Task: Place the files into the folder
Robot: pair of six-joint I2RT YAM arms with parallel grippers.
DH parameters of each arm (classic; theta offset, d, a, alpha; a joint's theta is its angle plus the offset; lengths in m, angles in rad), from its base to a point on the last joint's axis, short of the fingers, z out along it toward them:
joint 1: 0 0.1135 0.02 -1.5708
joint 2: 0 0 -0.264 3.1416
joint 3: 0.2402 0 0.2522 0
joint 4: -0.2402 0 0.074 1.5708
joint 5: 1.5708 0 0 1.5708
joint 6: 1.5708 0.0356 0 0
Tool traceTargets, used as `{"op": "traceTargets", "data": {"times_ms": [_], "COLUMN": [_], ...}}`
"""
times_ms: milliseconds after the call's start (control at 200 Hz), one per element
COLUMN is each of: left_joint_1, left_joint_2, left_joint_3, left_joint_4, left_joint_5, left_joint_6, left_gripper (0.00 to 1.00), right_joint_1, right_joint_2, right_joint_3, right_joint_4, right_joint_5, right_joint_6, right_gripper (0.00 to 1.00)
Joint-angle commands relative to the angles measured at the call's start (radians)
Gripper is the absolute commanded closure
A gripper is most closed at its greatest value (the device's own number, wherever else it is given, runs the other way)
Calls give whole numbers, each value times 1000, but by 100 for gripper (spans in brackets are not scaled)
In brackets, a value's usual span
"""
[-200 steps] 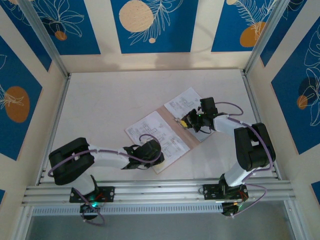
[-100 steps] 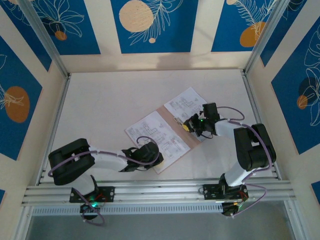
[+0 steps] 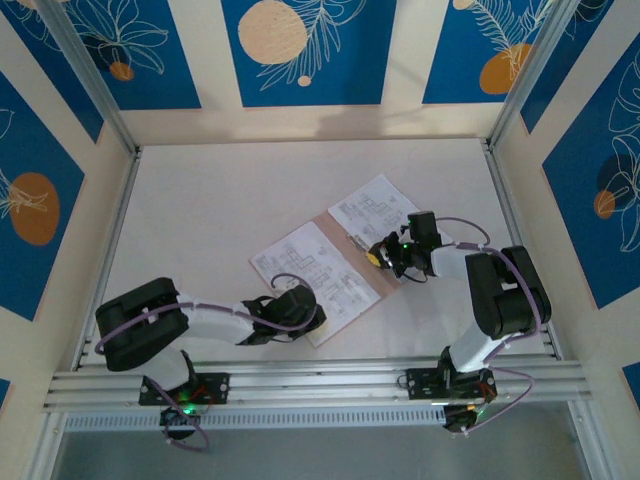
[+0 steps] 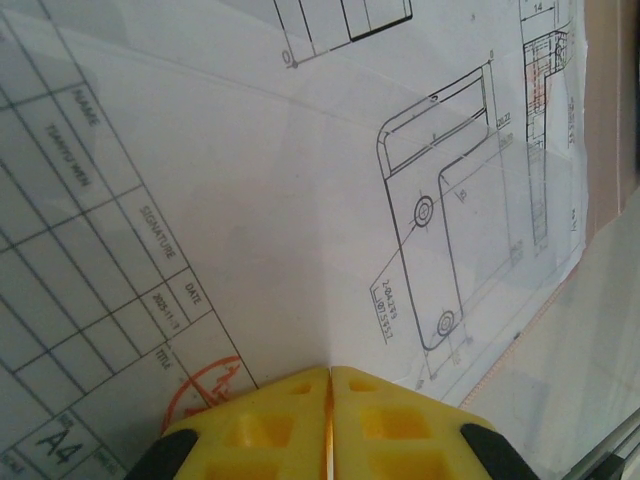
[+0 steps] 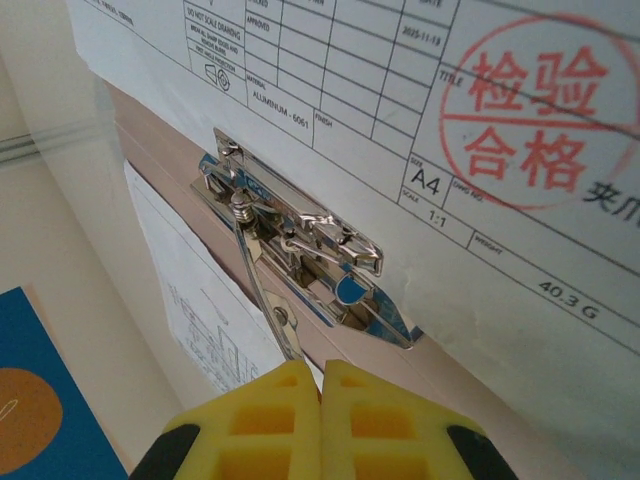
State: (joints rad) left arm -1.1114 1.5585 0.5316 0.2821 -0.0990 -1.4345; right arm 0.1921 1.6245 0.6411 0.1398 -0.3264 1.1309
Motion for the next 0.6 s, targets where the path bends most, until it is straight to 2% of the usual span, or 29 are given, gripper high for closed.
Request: {"op": "traceTargets", "data": {"times_ms": [0, 595], "left_joint_1": [-8, -9], "left_joint_2": [0, -13], "left_joint_3": [-37, -62], "left_joint_4": [-118, -133], "left_joint_5": [-30, -33], "left_joint_6": [-6, -20], "left_gripper": [91, 91], "right_joint_1": [-3, -2], "right_joint_2": [69, 77], "right_joint_3": [-66, -26], "right_joint_4": [-187, -212], "right_joint_5": [159, 224], "right_joint_6": [-7, 27], "right_gripper": [100, 100]}}
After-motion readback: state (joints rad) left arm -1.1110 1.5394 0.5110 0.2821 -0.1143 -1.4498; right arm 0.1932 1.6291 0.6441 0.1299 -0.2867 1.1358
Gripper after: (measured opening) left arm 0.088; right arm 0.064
